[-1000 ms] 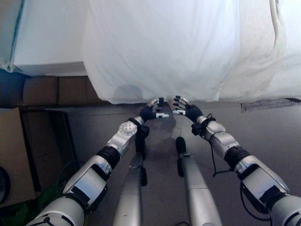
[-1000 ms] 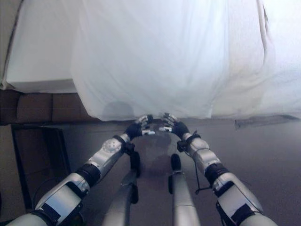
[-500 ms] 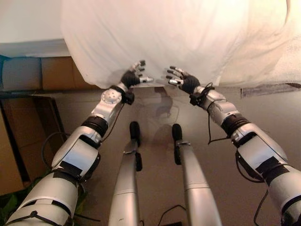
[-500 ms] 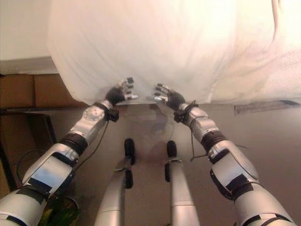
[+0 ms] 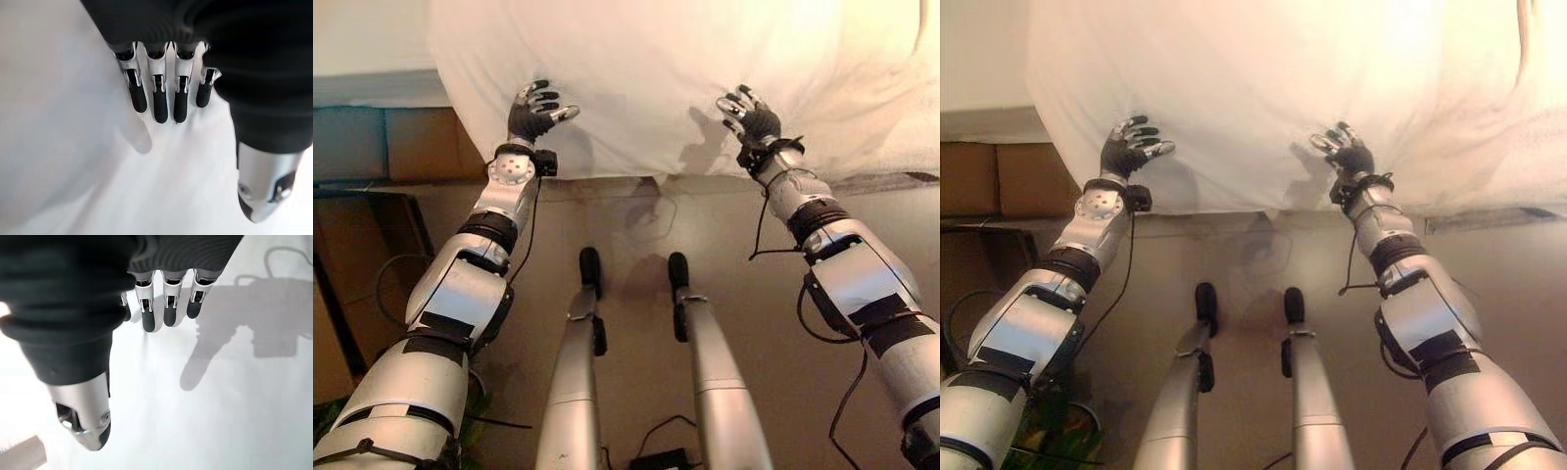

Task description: Make the bed

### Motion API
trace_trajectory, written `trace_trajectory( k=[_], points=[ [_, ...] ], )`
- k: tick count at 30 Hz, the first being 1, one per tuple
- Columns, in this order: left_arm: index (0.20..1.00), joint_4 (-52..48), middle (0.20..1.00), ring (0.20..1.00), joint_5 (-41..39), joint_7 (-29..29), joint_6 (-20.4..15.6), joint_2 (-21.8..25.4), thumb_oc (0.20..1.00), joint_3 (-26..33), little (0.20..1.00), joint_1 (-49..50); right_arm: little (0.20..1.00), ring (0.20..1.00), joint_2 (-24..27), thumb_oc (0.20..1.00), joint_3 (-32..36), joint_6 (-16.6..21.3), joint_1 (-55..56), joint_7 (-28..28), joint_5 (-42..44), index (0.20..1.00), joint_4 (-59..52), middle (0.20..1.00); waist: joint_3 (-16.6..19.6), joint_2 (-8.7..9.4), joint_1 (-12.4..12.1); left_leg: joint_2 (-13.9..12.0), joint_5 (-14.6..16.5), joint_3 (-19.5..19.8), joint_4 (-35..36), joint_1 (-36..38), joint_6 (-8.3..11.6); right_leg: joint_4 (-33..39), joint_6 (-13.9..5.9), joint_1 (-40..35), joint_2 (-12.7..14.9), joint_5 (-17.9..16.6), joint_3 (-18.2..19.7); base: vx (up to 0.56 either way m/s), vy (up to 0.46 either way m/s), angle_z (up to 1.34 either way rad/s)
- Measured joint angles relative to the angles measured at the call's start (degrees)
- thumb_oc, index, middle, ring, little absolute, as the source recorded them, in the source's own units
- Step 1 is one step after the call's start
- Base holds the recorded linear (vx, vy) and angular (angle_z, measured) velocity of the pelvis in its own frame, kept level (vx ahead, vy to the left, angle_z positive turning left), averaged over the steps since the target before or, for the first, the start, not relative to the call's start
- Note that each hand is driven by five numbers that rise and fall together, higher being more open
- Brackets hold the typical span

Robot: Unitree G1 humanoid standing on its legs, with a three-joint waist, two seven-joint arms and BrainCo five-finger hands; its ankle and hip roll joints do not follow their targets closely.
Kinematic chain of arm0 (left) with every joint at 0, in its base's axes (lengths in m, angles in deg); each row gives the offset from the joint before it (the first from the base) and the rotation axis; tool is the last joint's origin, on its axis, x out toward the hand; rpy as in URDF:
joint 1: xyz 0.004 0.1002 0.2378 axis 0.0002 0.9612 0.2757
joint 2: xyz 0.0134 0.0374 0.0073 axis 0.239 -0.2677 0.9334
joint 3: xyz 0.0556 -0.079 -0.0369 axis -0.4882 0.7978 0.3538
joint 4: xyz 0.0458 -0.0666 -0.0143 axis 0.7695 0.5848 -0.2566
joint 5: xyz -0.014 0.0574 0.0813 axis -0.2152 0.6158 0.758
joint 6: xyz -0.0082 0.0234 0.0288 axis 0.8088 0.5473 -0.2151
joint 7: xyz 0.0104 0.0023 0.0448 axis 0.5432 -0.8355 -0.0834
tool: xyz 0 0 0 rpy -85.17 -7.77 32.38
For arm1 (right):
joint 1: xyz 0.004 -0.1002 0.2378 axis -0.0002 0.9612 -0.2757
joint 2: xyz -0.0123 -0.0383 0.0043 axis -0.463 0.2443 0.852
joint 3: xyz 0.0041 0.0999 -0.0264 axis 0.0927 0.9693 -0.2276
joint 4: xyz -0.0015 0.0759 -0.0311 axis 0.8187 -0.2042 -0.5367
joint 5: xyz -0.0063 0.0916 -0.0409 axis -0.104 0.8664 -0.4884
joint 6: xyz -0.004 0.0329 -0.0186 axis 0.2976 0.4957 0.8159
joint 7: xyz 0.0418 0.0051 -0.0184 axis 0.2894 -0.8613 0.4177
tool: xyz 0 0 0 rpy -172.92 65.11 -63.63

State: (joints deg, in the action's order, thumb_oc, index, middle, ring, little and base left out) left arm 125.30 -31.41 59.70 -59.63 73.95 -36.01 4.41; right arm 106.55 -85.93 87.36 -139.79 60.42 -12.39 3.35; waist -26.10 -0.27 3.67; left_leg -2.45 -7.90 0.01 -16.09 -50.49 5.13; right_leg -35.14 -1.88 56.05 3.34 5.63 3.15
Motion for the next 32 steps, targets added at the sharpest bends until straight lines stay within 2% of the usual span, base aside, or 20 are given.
trace_trajectory(
  k=[4,7,9,13,19,22,25,27,28,29,32],
  points=[
    [1.0,-0.1,1.0,1.0,-0.5,-1.4,-0.2,2.7,1.0,0.8,1.0,3.0,1.0,1.0,3.7,1.0,3.1,0.1,0.3,5.4,-0.1,1.0,3.0,1.0,0.0,-0.11,-0.5,0.1,-2.0,0.1,4.8,3.4,0.15,2.0,0.1,-2.3,0.2,-0.1,-0.7,0.03,-0.061,0.04],
    [1.0,-0.2,1.0,1.0,-0.4,-2.7,-0.3,4.7,1.0,5.6,1.0,8.7,1.0,1.0,7.9,1.0,6.9,0.1,2.7,8.8,-0.8,1.0,4.2,1.0,-0.4,-0.82,-1.2,0.1,-2.9,0.2,7.1,5.3,0.36,2.6,0.21,-3.3,0.1,-0.1,-0.9,0.03,-0.065,0.0],
    [1.0,4.0,1.0,1.0,-0.5,-4.7,0.6,4.9,1.0,8.6,1.0,11.3,1.0,1.0,9.9,1.0,8.4,0.0,4.5,11.2,-0.8,1.0,7.0,1.0,-0.9,-1.81,-1.5,0.0,-3.0,0.3,7.6,6.6,0.45,2.6,0.46,-4.6,0.1,-0.1,-1.5,0.02,-0.015,0.06],
    [1.0,6.1,1.0,1.0,-0.5,-7.1,1.8,4.5,1.0,12.6,1.0,15.7,1.0,1.0,9.8,1.0,11.3,-0.2,7.4,12.8,-1.5,1.0,7.3,1.0,-1.1,-2.31,-1.6,-0.1,-3.6,0.5,8.9,7.9,0.66,2.7,0.69,-5.6,0.1,0.1,-2.1,0.03,-0.016,0.04],
    [1.0,5.7,1.0,1.0,-0.4,-7.7,2.6,0.1,1.0,15.4,1.0,24.1,1.0,1.0,4.8,1.0,15.6,0.0,19.6,12.7,-2.8,1.0,5.0,1.0,-1.1,-2.96,-1.7,-0.7,-3.5,0.9,12.3,14.5,0.68,5.8,0.62,-12.2,-0.2,0.9,-2.6,0.07,0.01,0.03],
    [1.0,3.8,1.0,1.0,-0.2,-5.9,2.7,-5.1,1.0,18.0,1.0,31.0,1.0,1.0,0.5,1.0,18.4,-0.1,29.7,10.0,-3.0,1.0,1.4,1.0,-1.1,-3.41,-1.9,-1.2,-3.7,0.9,14.8,20.7,0.55,8.4,0.92,-19.0,-0.3,0.4,-3.5,0.09,0.03,0.02],
    [1.0,3.2,1.0,1.0,1.0,-2.0,2.8,-9.9,1.0,15.0,1.0,39.5,1.0,1.0,-3.8,1.0,18.5,0.1,40.2,7.6,-4.2,1.0,0.6,1.0,3.1,-3.71,-1.7,-1.2,-3.0,0.5,16.1,24.8,0.15,12.1,0.45,-24.1,-0.4,0.4,-3.5,0.1,0.066,-0.01],
    [1.0,3.3,1.0,1.0,2.3,0.2,2.8,-11.7,1.0,14.7,1.0,42.7,1.0,1.0,-5.7,1.0,18.5,0.2,44.2,6.8,-6.1,1.0,0.7,1.0,3.1,-3.74,-1.5,-1.4,-3.1,0.2,17.9,28.7,-0.01,14.1,0.15,-27.9,-0.4,-0.2,-3.5,0.1,0.068,-0.08],
    [1.0,3.3,1.0,1.0,3.6,1.8,2.9,-12.8,1.0,13.4,1.0,44.6,1.0,1.0,-7.1,1.0,18.3,0.0,46.6,6.4,-7.7,1.0,0.8,1.0,3.9,-3.76,-1.4,-1.4,-3.1,0.2,18.9,31.2,-0.07,15.7,-0.05,-30.8,-0.4,-0.4,-3.5,0.07,0.051,-0.08],
    [1.0,3.7,1.0,1.0,5.1,3.0,3.0,-13.9,1.0,11.3,1.0,46.7,1.0,1.0,-8.3,1.0,18.2,0.1,49.7,6.2,-9.4,1.0,1.1,1.0,6.9,-3.73,-1.5,-1.5,-2.5,0.1,19.5,31.8,-0.42,17.3,-0.3,-31.5,-0.3,-0.2,-3.3,0.08,0.055,-0.06],
    [1.0,3.8,1.0,1.0,7.3,5.0,3.8,-16.6,1.0,10.2,1.0,49.5,1.0,1.0,-10.0,1.0,18.2,0.2,54.0,5.8,-13.2,1.0,-0.5,1.0,8.7,-4.32,-1.2,-1.5,-2.4,-0.2,21.1,35.2,-0.76,21.2,-0.87,-35.8,-0.5,-1.1,-2.8,0.05,0.049,-0.09]
  ],
)
